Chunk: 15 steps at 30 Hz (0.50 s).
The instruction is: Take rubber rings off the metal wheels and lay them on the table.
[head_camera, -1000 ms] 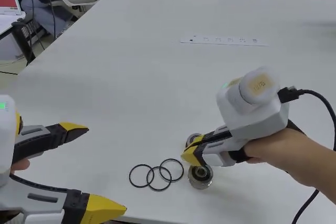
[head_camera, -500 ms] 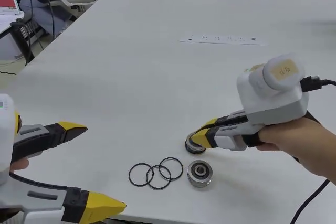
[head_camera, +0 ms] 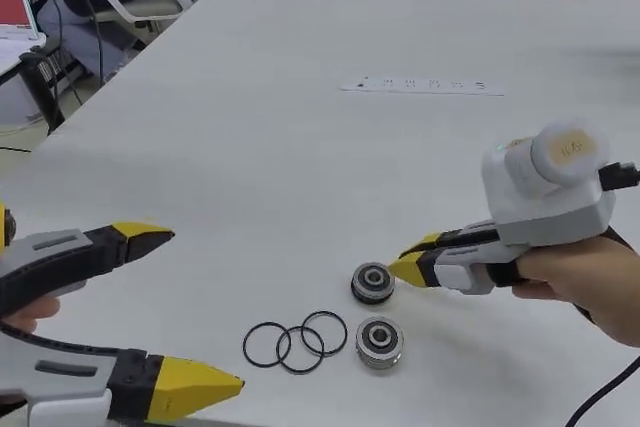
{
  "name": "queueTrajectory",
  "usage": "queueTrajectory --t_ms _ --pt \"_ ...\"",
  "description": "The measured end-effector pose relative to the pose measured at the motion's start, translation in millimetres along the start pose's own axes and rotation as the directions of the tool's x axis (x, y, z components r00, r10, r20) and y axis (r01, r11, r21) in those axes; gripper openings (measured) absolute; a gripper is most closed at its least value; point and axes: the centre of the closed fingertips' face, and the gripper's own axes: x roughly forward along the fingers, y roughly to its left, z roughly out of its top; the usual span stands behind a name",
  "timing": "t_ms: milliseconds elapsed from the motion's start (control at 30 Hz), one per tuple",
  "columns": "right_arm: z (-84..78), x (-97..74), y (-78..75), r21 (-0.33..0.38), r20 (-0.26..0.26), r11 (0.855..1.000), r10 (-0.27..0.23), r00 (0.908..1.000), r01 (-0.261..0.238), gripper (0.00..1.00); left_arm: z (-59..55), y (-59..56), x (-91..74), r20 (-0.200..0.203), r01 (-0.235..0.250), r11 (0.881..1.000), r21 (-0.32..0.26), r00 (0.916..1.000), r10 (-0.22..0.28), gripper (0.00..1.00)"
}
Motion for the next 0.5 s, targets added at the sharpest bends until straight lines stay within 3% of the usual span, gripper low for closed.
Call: queueTrajectory --t_ms 133,333,500 --pt "-1.1 -0.6 -0.9 0.019 0.014 1.000 0.020 0.9997 -0.021 0.10 20.0 -3.4 5.5 0.012 0.027 0.999 0.046 0.9995 -0.028 0.94" --pt "-8.8 2.5 -0.1 0.005 -0.004 0.999 0.037 0.9993 -0.037 0.18 47.1 -5.1 20.6 -0.002 0.067 0.985 0.156 0.9977 -0.067 0.93" --pt "-15.0 7.4 2.2 -0.044 -0.026 0.998 0.039 0.9989 -0.040 0.24 66.7 -0.4 34.6 0.015 0.075 0.976 0.206 0.9967 -0.080 0.91"
